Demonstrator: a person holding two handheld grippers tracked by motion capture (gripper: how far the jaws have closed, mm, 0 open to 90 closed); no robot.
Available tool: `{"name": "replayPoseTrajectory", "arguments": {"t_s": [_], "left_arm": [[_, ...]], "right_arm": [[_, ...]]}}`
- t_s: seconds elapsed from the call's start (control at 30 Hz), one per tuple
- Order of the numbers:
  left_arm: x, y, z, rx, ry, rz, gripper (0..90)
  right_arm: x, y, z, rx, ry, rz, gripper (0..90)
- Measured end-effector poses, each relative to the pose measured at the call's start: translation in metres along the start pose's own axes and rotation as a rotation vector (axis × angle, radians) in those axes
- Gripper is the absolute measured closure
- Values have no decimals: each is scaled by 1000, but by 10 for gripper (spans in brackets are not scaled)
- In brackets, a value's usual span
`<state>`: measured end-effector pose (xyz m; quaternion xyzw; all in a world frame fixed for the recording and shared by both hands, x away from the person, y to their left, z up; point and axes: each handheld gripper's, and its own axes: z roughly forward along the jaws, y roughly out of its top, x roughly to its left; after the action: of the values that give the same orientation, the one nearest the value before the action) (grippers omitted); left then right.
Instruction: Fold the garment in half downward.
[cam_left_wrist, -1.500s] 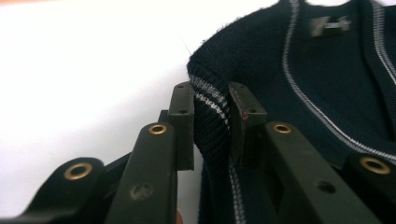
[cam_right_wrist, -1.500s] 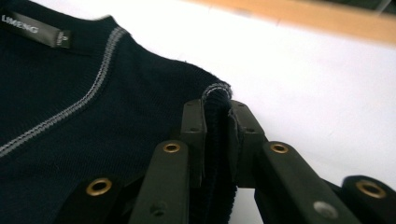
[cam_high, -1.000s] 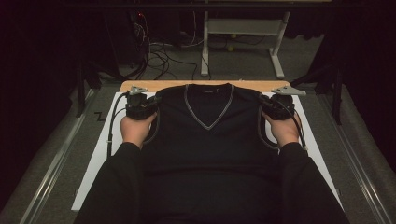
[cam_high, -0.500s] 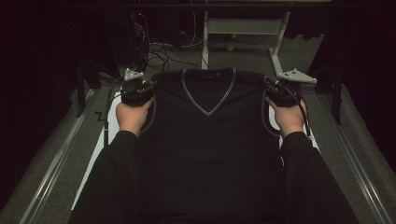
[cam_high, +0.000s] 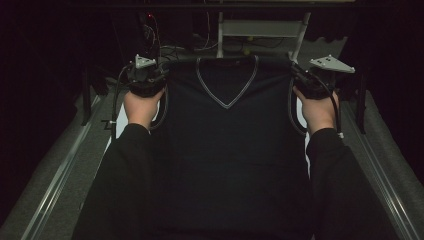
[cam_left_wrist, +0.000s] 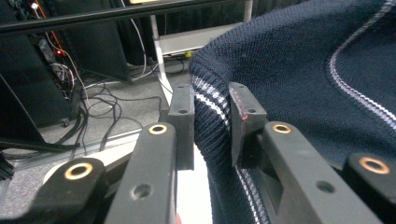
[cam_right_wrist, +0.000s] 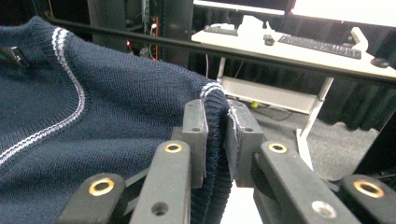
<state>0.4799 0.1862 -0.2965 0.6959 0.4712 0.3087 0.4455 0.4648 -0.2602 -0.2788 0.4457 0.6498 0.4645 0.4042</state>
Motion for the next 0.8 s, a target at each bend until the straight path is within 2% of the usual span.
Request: {"name": "replayPoseTrajectory", "arguments": {"t_s": [0.07,0.17,0.23,0.27,0.37,0.53,0.57,0.63,0.8], "left_arm": [[1,7,0,-5,9,11,704],[1,20,-5,-45,21,2,703],[0,31,-9,-59,28,19,703],[0,40,-13,-72,32,32,703],[0,44,-16,-91,24,20,703],[-3,30,-8,-46,0,9,703],[-4,24,-6,-38,-8,6,704],[-5,15,-4,-31,-18,-3,704],[-5,-11,-6,-23,-46,-29,704]], "right_arm": [[-1,1,0,-1,-3,-3,799],[-3,13,0,-16,-17,-12,803],[-3,17,0,-19,-23,-16,804],[-5,26,-2,-29,-33,-26,840],[-7,32,-4,-45,-41,-21,840],[-3,27,-1,-8,-27,-21,849],[-1,17,2,13,-14,-25,849],[0,10,3,23,-14,-26,849],[2,-7,2,34,1,-14,849]]}}
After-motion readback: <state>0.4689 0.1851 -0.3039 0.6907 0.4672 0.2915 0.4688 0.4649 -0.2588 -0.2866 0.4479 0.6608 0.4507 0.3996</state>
